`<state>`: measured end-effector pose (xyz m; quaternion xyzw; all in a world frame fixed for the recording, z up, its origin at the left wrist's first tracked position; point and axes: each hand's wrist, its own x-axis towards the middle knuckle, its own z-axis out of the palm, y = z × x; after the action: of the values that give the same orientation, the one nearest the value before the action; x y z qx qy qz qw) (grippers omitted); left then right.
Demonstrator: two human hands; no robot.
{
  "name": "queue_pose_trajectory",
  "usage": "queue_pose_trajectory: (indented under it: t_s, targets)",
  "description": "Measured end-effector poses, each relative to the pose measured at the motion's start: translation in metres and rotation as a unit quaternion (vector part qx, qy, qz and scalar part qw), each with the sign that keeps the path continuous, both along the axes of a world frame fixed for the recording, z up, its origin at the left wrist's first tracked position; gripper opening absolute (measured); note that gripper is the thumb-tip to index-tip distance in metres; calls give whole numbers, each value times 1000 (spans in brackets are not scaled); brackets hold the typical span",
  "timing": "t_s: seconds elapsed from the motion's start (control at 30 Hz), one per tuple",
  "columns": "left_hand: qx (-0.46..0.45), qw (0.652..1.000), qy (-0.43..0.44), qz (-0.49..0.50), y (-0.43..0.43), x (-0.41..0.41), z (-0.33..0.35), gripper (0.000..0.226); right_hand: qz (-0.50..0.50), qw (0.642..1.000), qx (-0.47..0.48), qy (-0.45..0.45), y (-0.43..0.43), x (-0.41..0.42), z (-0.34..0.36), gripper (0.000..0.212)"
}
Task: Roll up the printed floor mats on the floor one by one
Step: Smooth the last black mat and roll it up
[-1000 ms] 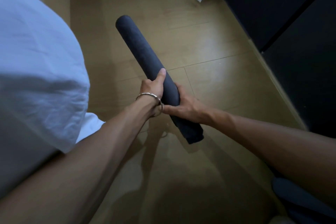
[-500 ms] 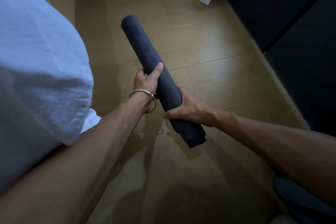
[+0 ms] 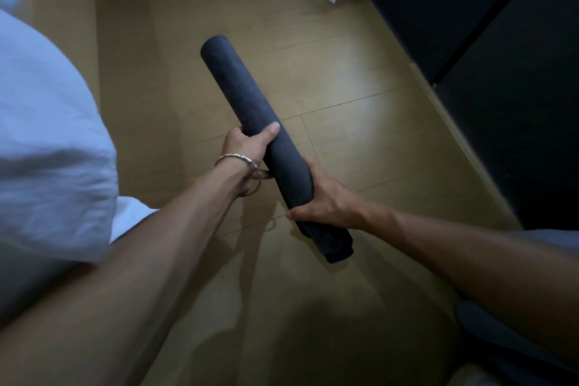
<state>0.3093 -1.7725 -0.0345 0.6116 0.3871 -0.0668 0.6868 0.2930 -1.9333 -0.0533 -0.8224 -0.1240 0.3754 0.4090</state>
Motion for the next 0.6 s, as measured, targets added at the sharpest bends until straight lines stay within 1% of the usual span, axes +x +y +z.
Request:
queue_pose_trajectory:
  t_s: [0.1,0.23,0.27,0.37,0.4,0.5,0.6]
  targets:
    - [-15,1000,2,-4,-12,8,-1,49,-11,999,-30,-31,-12,5,-4,111]
    - [-38,999,-21,-6,-32,19,1,22,-20,996,-58,-69,-31,15,-4,113]
    - [-42,999,-24,-9,-36,21,1,21,-22,995,-58,-72,-35,17,-3,112]
    - [-46,999,-22,-20,-46,30,-2,37,-30,994,-62,-85,-48,22,-2,111]
    - [-46,998,-22,-22,-50,33,-3,39,-34,993,-64,-91,-52,24,-3,110]
    - [-53,998,-28,-36,-63,39,-9,37,-38,991,-69,-105,-64,28,-4,109]
    - [-65,996,-27,-47,-75,42,-14,29,-34,992,-69,-105,-78,32,-3,107]
